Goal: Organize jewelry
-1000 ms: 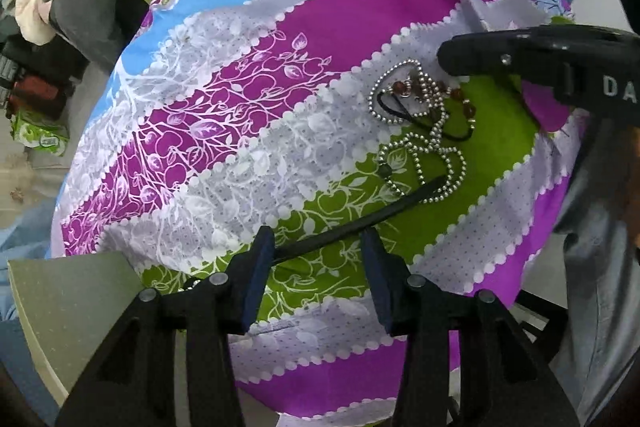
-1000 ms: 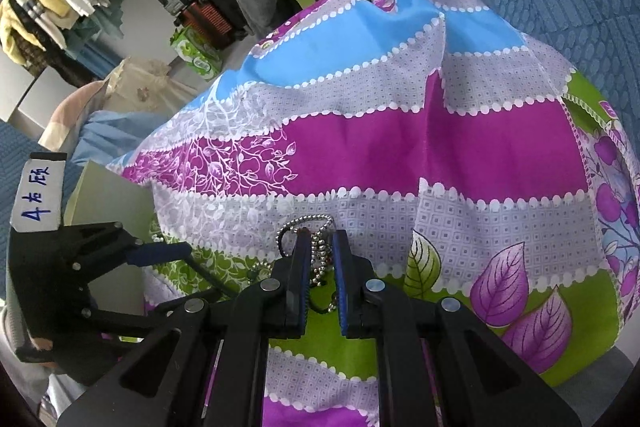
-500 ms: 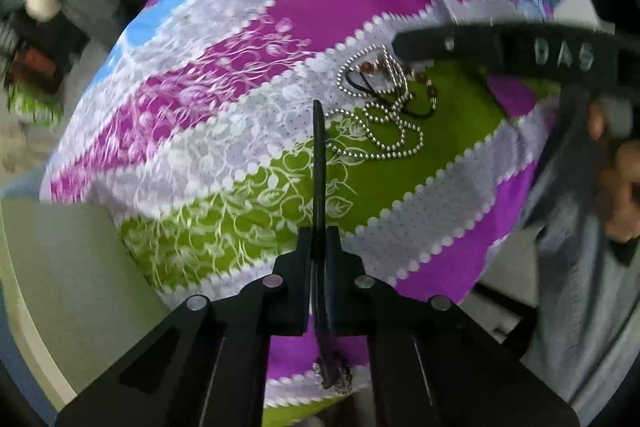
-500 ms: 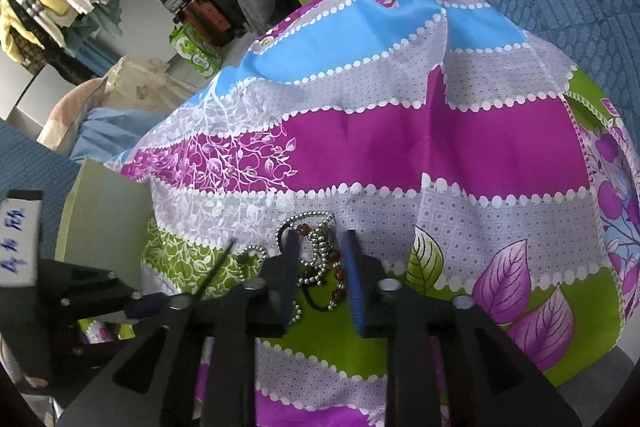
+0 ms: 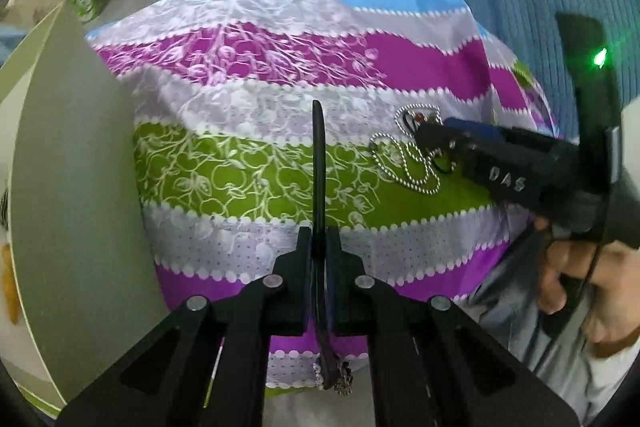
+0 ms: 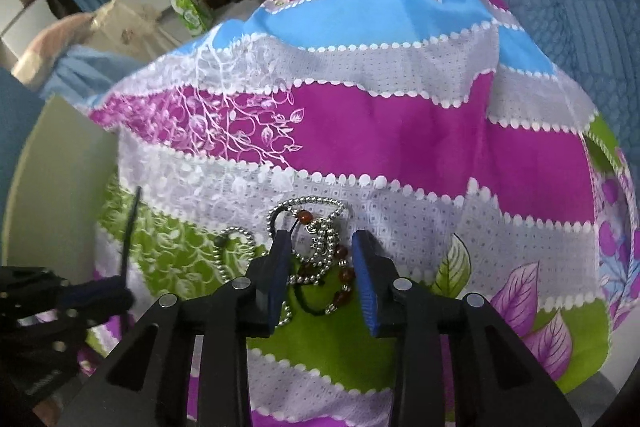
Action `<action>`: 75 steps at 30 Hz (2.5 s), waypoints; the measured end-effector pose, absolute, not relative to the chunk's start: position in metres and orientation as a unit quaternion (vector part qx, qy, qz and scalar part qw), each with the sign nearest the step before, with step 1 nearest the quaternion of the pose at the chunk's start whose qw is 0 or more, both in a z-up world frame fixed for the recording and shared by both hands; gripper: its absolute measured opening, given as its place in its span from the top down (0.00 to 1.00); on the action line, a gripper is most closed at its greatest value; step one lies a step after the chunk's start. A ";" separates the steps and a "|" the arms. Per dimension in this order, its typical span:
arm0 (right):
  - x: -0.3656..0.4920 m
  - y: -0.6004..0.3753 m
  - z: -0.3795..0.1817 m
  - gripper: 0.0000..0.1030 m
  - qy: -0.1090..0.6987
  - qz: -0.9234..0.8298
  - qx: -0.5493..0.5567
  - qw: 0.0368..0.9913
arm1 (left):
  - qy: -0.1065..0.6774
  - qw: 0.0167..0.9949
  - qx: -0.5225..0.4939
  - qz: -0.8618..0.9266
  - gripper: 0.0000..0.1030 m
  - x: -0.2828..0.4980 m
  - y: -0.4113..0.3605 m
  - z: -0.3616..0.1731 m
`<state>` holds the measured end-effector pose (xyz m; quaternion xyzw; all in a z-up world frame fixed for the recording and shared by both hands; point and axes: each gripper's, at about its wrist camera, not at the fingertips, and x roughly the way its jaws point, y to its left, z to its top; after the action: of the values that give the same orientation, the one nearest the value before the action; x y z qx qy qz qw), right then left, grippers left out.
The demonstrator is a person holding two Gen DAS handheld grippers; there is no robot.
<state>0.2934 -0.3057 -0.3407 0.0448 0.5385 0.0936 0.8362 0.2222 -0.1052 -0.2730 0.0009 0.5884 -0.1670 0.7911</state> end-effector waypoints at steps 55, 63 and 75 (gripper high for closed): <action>0.239 -0.182 -0.045 0.95 0.340 0.159 -0.011 0.927 | 0.470 0.868 -0.060 -0.149 0.94 0.233 0.008 -0.035; 0.235 -0.137 -0.030 0.95 0.330 0.190 0.003 0.925 | 0.468 0.871 -0.050 -0.141 0.94 0.233 0.044 -0.031; 0.252 -0.078 -0.106 0.95 0.374 0.192 0.006 0.907 | 0.481 0.868 -0.082 -0.094 0.94 0.238 0.110 -0.099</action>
<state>0.2517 -0.0783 -0.1059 0.0060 0.3744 0.1918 0.9072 0.2375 0.1100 -0.0987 -0.0817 0.4810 -0.0942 0.8678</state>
